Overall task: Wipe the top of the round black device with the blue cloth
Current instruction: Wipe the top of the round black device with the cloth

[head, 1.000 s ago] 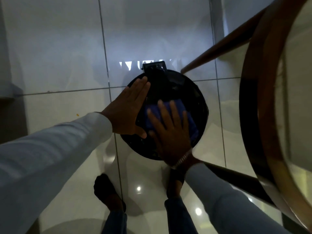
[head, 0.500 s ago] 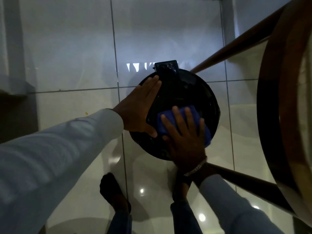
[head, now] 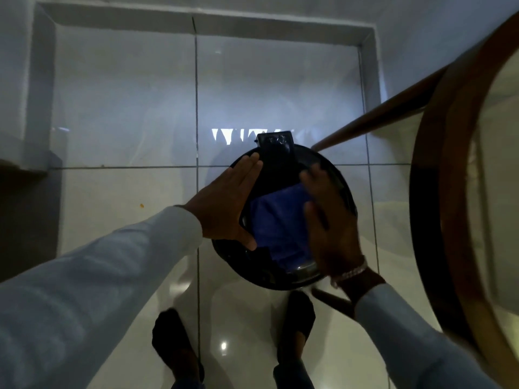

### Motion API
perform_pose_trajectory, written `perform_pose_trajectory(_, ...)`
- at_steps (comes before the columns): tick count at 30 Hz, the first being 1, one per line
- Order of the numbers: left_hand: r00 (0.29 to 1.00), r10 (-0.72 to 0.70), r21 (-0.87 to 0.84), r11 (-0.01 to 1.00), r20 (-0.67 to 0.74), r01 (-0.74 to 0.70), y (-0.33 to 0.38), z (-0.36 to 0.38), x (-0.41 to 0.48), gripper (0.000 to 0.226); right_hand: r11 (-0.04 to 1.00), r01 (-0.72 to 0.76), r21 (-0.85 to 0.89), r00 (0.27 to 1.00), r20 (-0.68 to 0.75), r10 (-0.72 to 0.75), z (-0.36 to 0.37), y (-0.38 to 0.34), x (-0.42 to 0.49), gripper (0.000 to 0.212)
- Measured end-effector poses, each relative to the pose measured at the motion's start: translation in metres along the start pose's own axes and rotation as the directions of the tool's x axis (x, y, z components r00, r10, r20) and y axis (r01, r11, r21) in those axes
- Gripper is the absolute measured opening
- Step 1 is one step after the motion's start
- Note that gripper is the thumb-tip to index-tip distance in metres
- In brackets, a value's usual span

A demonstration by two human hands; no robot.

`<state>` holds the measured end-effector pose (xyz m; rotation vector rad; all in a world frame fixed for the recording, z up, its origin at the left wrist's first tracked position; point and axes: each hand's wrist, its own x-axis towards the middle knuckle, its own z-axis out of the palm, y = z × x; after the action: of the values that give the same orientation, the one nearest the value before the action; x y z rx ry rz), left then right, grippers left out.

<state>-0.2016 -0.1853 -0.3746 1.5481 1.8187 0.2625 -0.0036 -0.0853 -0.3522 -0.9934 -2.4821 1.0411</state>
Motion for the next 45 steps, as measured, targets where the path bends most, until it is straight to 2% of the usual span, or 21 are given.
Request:
perform_pose_trajectory(2, 0.999, -0.046, -0.038, 0.998, -0.002, 0.046, 0.009, 0.002, -0.006, 0.138, 0.982, -0.183, -0.039, 0.976, -0.124, 0.177, -0.013, 0.007, 0.027, 0.045)
perform_pose_trajectory(3, 0.997, -0.066, -0.063, 0.996, -0.026, 0.064, 0.016, 0.004, -0.011, 0.131, 0.967, -0.247, -0.068, 0.965, -0.112, 0.239, -0.013, 0.011, 0.038, 0.046)
perform_pose_trajectory(5, 0.980, -0.082, -0.177, 0.983, -0.182, 0.049, 0.046, 0.010, -0.019, 0.108, 0.958, -0.279, -0.067, 0.960, 0.017, 0.281, -0.006, 0.020, 0.053, 0.045)
perform_pose_trajectory(7, 0.933, -0.084, -0.271, 0.963, -0.349, -0.015, 0.087, 0.021, -0.017, 0.091, 0.965, -0.211, -0.155, 0.962, 0.140, 0.233, 0.004, 0.030, 0.059, 0.045)
perform_pose_trajectory(8, 0.917, -0.099, -0.273, 0.962, -0.386, -0.011, 0.105, 0.029, -0.011, 0.082, 0.963, -0.164, -0.212, 0.963, 0.177, 0.203, 0.006, 0.034, 0.061, 0.046)
perform_pose_trajectory(10, 0.908, -0.196, -0.226, 0.967, -0.371, 0.117, 0.128, 0.049, 0.005, 0.076, 0.959, -0.101, -0.264, 0.964, 0.211, 0.160, 0.008, 0.043, 0.062, 0.054)
perform_pose_trajectory(12, 0.890, -0.279, -0.136, 0.960, -0.360, 0.246, 0.128, 0.068, 0.017, 0.079, 0.957, -0.065, -0.283, 0.970, 0.207, 0.127, 0.008, 0.055, 0.059, 0.055)
perform_pose_trajectory(16, 0.889, -0.208, 0.039, 0.969, -0.408, 0.244, 0.106, 0.086, 0.017, 0.077, 0.955, -0.027, -0.296, 0.985, 0.157, 0.076, 0.012, 0.066, 0.054, 0.050)
perform_pose_trajectory(19, 0.892, -0.181, 0.079, 0.969, -0.413, 0.233, 0.093, 0.086, 0.004, 0.071, 0.959, -0.052, -0.280, 0.985, 0.141, 0.094, 0.012, 0.062, 0.051, 0.051)
perform_pose_trajectory(25, 0.860, -0.260, 0.087, 0.940, -0.439, 0.329, 0.057, 0.059, -0.002, 0.071, 0.947, -0.036, -0.318, 0.993, 0.093, 0.069, 0.016, 0.057, 0.046, 0.048)
perform_pose_trajectory(30, 0.771, -0.396, -0.115, 0.912, -0.499, 0.395, 0.033, 0.020, 0.044, 0.074, 0.952, -0.052, -0.302, 0.996, 0.048, 0.069, 0.021, 0.057, 0.047, 0.048)
perform_pose_trajectory(35, 0.709, -0.433, -0.168, 0.894, -0.556, 0.415, 0.036, 0.049, 0.014, 0.074, 0.948, -0.045, -0.315, 0.998, 0.030, 0.057, 0.024, 0.057, 0.046, 0.047)
perform_pose_trajectory(41, 0.484, -0.684, -0.352, 0.711, -0.546, 0.608, 0.090, 0.090, 0.004, 0.077, 0.945, -0.031, -0.326, 0.999, 0.001, 0.033, 0.027, 0.062, 0.047, 0.047)
perform_pose_trajectory(45, 0.391, -0.755, -0.434, 0.634, -0.527, 0.640, 0.126, 0.120, 0.010, 0.077, 0.945, -0.035, -0.325, 0.998, 0.037, 0.050, 0.027, 0.065, 0.049, 0.050)
